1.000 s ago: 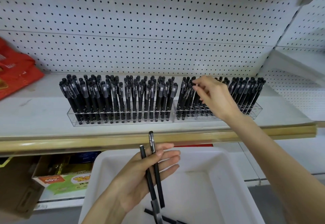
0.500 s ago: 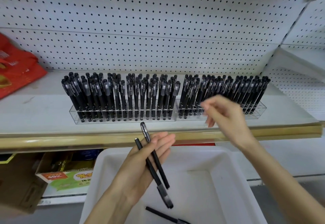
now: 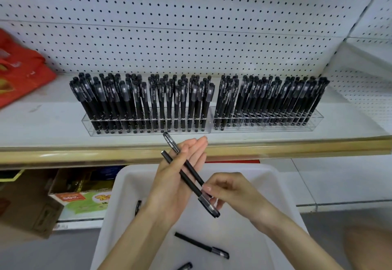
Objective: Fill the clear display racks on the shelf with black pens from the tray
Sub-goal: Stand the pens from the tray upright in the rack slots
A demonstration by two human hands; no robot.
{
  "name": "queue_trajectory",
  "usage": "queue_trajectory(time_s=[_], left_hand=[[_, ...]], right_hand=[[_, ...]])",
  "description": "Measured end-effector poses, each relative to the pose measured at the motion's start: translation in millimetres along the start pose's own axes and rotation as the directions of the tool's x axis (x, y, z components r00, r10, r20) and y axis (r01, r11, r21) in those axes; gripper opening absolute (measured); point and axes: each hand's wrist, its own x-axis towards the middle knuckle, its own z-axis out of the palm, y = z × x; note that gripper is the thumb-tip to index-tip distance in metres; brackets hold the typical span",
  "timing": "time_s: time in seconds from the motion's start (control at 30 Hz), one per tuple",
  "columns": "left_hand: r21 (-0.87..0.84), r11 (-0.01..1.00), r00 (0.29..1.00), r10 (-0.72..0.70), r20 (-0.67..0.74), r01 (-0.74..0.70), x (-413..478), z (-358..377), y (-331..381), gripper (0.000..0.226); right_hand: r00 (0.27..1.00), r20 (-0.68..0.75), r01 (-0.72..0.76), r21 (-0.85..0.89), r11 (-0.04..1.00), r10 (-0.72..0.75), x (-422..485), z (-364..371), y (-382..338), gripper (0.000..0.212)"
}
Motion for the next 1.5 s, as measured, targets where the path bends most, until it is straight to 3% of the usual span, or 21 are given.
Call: queue_trajectory(time_s=[0.37, 0.63, 0.8, 0.9, 1.0, 1.1, 1.27, 1.37, 1.5], left_hand=[[0.125, 0.991, 0.998, 0.055, 0.004, -0.055, 2, -9, 6, 0.031], [0.349, 0.937, 0.995, -0.038, 0.091, 0.004, -5, -5, -13, 0.028], [0.380, 0.925, 0.987, -0.077, 0.142, 0.017, -8, -7, -8, 0.030], [0.356, 0.934, 0.993, -0.076, 0.094, 0.037, -6, -14, -5, 0.027], [0.380, 0.915, 0.989, -0.104, -0.102, 0.135, -3, -19, -7, 0.023], [0.380, 0.900, 0.972, -0.162, -0.168, 0.215, -1, -18, -9, 0.028], [0.289, 0.914, 0.958, -0.256, -0.130, 0.284, 1, -6, -11, 0.052], [0.113, 0.940, 0.945, -0.314, -0.095, 0.323, 2, 1, -9, 0.038], [0.064, 0.954, 0.956, -0.290, -0.043, 0.292, 1, 1, -7, 0.022]], right_hand=[[0.978, -0.159, -0.133, 0.040, 0.990, 0.137, -23, -31, 5, 0.021], [0.997, -0.080, -0.004, 0.020, 1.000, 0.005, -9, -15, -6, 0.010], [0.995, -0.083, 0.060, 0.009, 0.998, -0.059, -4, -14, -12, 0.008], [0.993, -0.112, 0.039, -0.018, 0.999, -0.041, -6, -20, -14, 0.008], [0.980, -0.184, 0.075, -0.032, 0.997, -0.080, -6, -35, -16, 0.048], [0.975, -0.186, 0.115, -0.060, 0.992, -0.125, -8, -50, -25, 0.073], [0.967, -0.154, 0.198, -0.059, 0.978, -0.205, -8, -59, -35, 0.064], [0.956, -0.191, 0.221, -0.034, 0.975, -0.223, -8, -58, -34, 0.058], [0.943, -0.248, 0.229, -0.007, 0.973, -0.224, -6, -58, -30, 0.055]])
